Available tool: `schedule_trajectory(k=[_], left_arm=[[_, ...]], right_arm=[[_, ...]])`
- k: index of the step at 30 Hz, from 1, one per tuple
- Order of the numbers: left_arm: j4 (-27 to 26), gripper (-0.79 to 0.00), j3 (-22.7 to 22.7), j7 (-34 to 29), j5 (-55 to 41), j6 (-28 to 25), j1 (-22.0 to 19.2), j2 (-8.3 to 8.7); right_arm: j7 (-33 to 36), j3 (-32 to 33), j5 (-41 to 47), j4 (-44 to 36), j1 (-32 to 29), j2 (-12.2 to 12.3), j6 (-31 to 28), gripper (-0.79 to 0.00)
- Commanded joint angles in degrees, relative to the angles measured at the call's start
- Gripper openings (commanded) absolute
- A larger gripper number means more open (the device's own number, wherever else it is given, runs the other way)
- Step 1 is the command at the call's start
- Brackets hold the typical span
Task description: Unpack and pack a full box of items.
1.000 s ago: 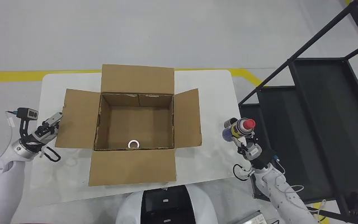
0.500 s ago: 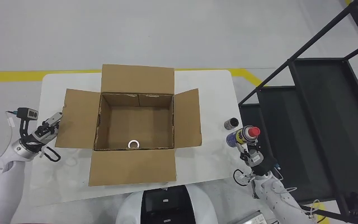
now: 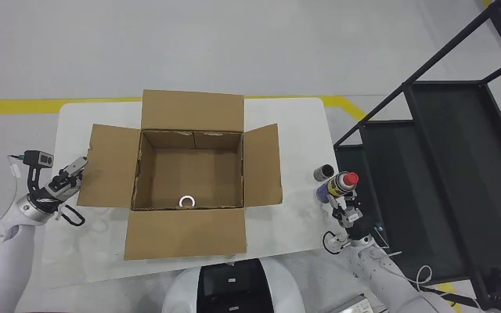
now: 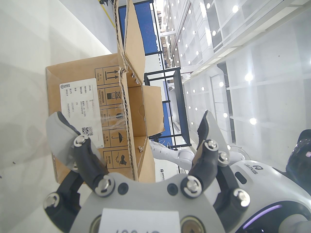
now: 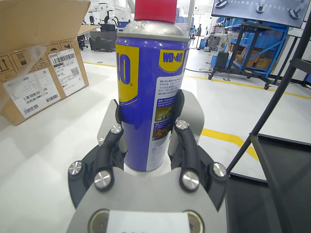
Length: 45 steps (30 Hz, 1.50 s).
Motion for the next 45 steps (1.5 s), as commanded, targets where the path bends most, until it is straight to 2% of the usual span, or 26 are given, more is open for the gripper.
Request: schedule_trajectory(k=[1,22,23,24,25,27,28,29,30,39,45], left_arm=[[0.00,0.000,0.00,0.00,0.00,0.00,0.00,0.00],[0.00,0.000,0.00,0.00,0.00,0.00,0.00,0.00],[0.00,0.000,0.00,0.00,0.00,0.00,0.00,0.00],[0.00,0.000,0.00,0.00,0.00,0.00,0.00,0.00],[0.00,0.000,0.00,0.00,0.00,0.00,0.00,0.00],[0.00,0.000,0.00,0.00,0.00,0.00,0.00,0.00],[0.00,0.000,0.00,0.00,0.00,0.00,0.00,0.00],[0.00,0.000,0.00,0.00,0.00,0.00,0.00,0.00],[0.00,0.000,0.00,0.00,0.00,0.00,0.00,0.00],[0.00,0.000,0.00,0.00,0.00,0.00,0.00,0.00],[0.00,0.000,0.00,0.00,0.00,0.00,0.00,0.00]], right_arm=[[-0.16,-0.40,0.10,1.29,0.49,-0.40,0.19,-0.785],[-1.38,-2.73,-0.09,8.10,2.52,-2.62,1.62,-0.785],[-1.39,-2.82,-0.14,8.21,2.49,-2.67,1.46,-0.714],[-1.37,-2.94,-0.28,8.32,2.43,-2.72,1.39,-0.570],[-1.37,-3.14,-0.64,8.34,2.41,-2.73,1.39,-0.486],[-1.52,-3.21,-0.65,8.47,2.39,-2.75,1.55,-0.406],[-1.50,-3.20,-0.49,8.48,2.33,-2.77,1.52,-0.323],[-1.44,-3.23,-0.43,8.58,2.29,-2.76,1.46,-0.185],[-1.35,-3.25,-0.40,8.63,2.27,-2.75,1.37,-0.006],[-1.63,-3.45,-0.27,6.81,0.87,-2.14,1.64,0.000],[-2.22,-1.76,-1.93,0.82,-1.77,0.31,3.24,0.000]])
